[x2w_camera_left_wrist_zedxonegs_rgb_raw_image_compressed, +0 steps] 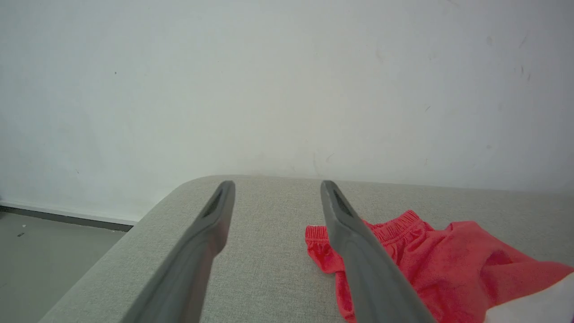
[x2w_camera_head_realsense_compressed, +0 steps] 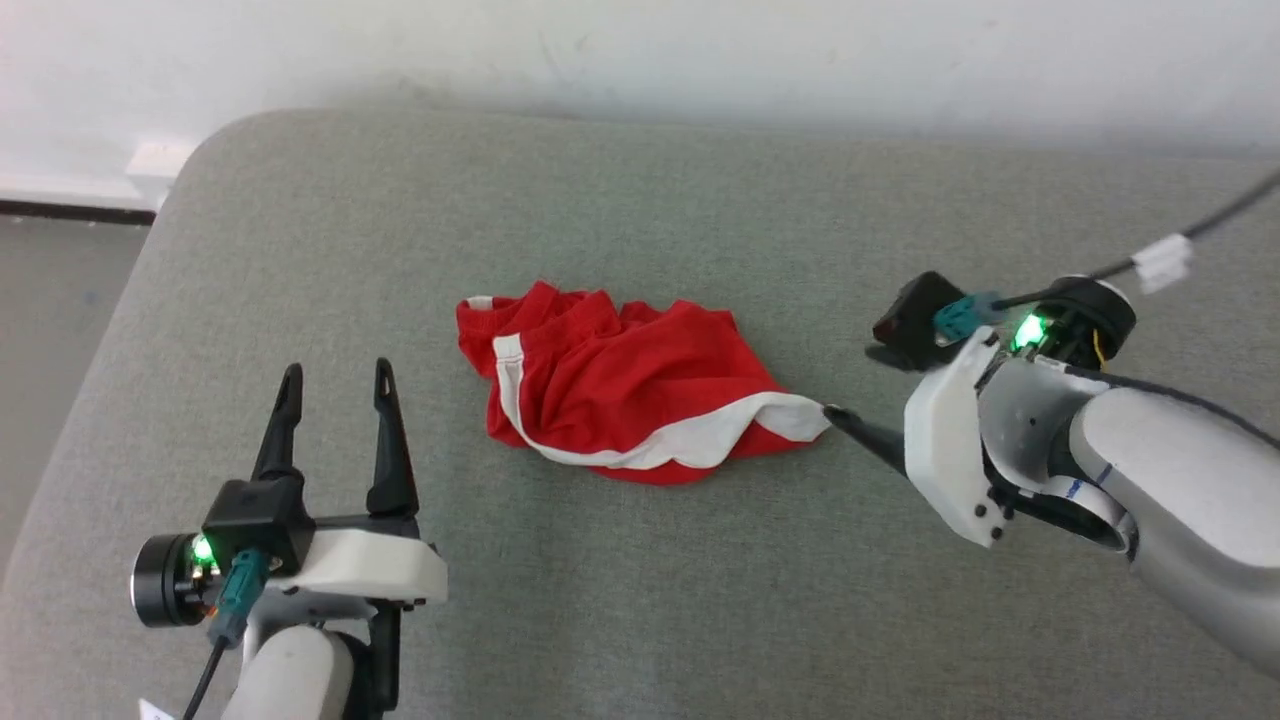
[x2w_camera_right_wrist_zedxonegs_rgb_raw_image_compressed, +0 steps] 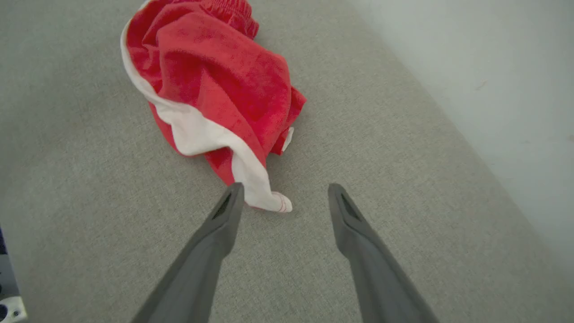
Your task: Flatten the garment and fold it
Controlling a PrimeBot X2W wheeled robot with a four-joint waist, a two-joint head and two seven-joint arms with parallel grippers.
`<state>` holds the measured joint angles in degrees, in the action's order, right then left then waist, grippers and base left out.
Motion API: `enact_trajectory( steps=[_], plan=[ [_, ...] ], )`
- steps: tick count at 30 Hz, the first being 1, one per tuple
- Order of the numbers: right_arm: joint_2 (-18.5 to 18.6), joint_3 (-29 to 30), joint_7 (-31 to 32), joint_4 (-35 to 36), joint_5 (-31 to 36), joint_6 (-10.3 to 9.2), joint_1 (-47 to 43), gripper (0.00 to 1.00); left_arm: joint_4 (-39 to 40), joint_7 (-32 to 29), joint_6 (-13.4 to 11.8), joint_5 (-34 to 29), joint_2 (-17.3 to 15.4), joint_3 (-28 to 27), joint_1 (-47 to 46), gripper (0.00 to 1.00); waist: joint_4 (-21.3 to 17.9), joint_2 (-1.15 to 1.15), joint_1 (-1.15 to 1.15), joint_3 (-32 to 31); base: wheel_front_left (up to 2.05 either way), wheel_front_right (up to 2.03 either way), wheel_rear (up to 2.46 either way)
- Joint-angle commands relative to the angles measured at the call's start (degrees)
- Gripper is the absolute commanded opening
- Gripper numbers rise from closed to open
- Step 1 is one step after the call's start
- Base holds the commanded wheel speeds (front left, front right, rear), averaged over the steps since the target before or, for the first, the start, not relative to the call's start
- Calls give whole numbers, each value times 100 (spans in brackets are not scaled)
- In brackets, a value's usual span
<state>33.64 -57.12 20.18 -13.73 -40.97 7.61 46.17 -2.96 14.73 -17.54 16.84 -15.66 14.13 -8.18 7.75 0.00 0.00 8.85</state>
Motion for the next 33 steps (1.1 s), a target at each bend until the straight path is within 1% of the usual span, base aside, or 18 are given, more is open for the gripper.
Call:
enact_trajectory(
  steps=[1,4,8,11,14,18,19,20,21,24,27,29,33],
  plan=[
    [96,-322,273,26,-188,-12,270,100,10,26,108,-127,120,-108,42,100,172,0,0,177,0,0,0],
    [184,-960,650,-113,-519,-12,698,100,-43,27,323,-332,362,-278,-17,100,332,0,0,350,0,0,0],
    [92,-1457,773,-467,-730,-12,1007,100,-125,27,566,-618,627,-418,-151,100,521,0,0,575,0,0,0],
    [-57,-1591,744,-739,-567,-12,1003,100,-178,27,724,-773,802,-520,-217,100,619,0,0,693,0,0,0],
    [-234,-1617,728,-977,-451,-12,702,100,-217,27,847,-880,938,-621,-263,100,681,0,0,746,0,0,0],
    [-320,-1621,611,-1108,-232,-12,424,100,-252,27,963,-988,1050,-762,-254,100,665,0,0,754,0,0,0],
    [-326,-1621,502,-1111,-186,-12,415,38,-258,27,993,-1010,1066,-801,-240,100,630,0,0,742,0,0,0],
    [-323,-1621,343,-1131,-146,-12,436,15,-265,27,1020,-1037,1080,-836,-227,100,591,0,0,728,0,0,0],
    [-319,-1621,216,-1150,-111,-12,449,0,-275,27,1045,-1062,1093,-870,-217,100,550,0,0,703,0,0,0],
    [-274,-1622,-329,-1159,98,-12,577,0,-301,27,1119,-1121,1122,-969,-189,100,421,0,0,592,0,0,0],
    [-176,-1620,-1184,-1128,118,-12,778,0,-304,27,1167,-1177,1144,-1066,-132,100,276,0,0,419,0,0,0],
    [-35,-1607,-1710,-1160,367,-12,951,0,-302,27,1194,-1216,1154,-1123,-62,100,175,0,0,295,0,0,0],
    [252,-1206,-2526,-1205,667,-12,996,0,-296,27,1237,-1272,1168,-1232,112,100,-39,0,0,46,0,0,0]
  ],
)
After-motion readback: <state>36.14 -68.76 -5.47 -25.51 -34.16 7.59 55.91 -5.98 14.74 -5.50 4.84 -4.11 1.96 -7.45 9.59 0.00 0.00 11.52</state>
